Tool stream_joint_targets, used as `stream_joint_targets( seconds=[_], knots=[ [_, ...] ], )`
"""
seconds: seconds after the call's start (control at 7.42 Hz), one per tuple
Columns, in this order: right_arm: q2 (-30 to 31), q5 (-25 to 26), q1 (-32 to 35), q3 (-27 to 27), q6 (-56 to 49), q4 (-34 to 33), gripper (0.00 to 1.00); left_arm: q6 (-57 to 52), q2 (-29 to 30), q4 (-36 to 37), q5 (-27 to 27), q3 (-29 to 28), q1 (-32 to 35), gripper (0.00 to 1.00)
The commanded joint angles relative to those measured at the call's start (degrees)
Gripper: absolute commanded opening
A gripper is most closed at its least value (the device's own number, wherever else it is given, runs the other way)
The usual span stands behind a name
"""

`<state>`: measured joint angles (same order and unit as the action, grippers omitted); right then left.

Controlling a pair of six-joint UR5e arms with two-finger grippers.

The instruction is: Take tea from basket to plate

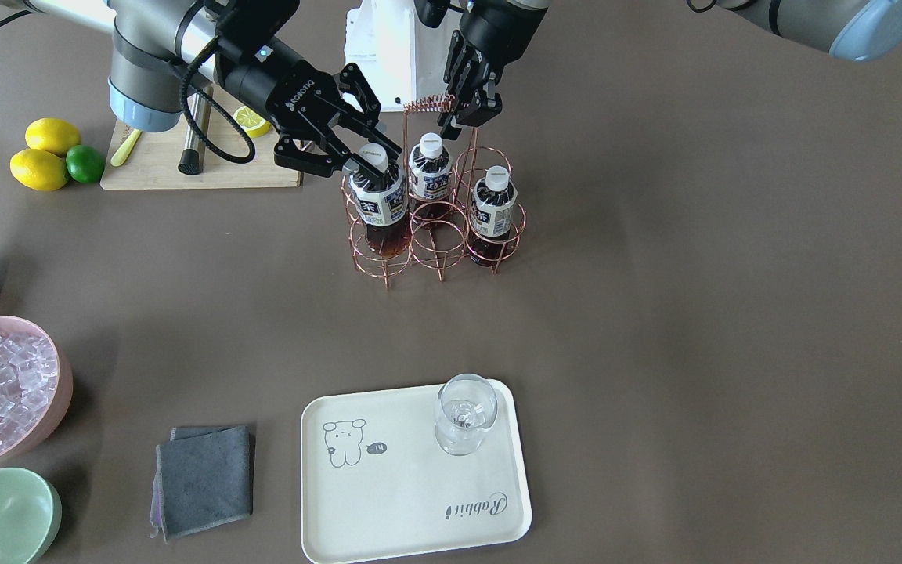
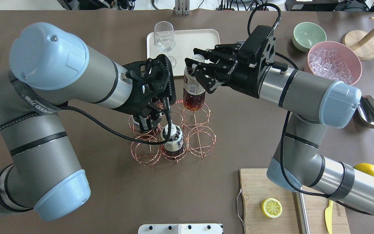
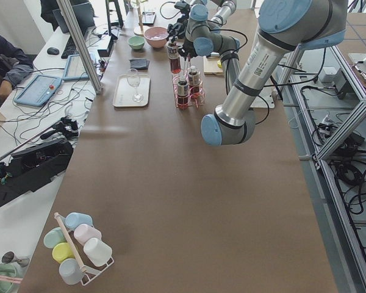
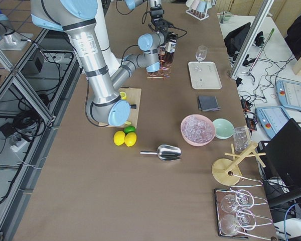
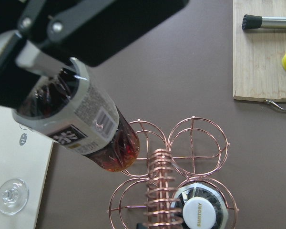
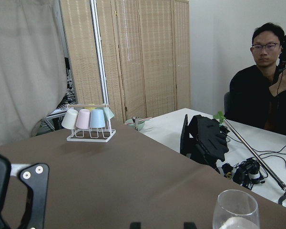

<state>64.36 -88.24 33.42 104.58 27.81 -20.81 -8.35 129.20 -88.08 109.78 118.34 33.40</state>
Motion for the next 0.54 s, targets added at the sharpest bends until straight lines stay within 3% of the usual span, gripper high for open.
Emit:
stream_joint_targets(
  seconds=[0.0,0.13,0.4],
  knots=[
    [-0.7,-5.8,7.2,-1.1,0.0,-0.9,0.00,0.0,0.0,0.0,0.0,0.1,0.0,0.00],
    [-0.7,-11.3,12.5,-3.7,0.0,-0.5,0.00,0.0,0.0,0.0,0.0,0.1,0.0,0.00],
    [-3.4,-11.9,16.9,-11.8,0.2,2.7,0.00,-0.2,0.0,0.1,0.6,0.5,1.4,0.00]
  ],
)
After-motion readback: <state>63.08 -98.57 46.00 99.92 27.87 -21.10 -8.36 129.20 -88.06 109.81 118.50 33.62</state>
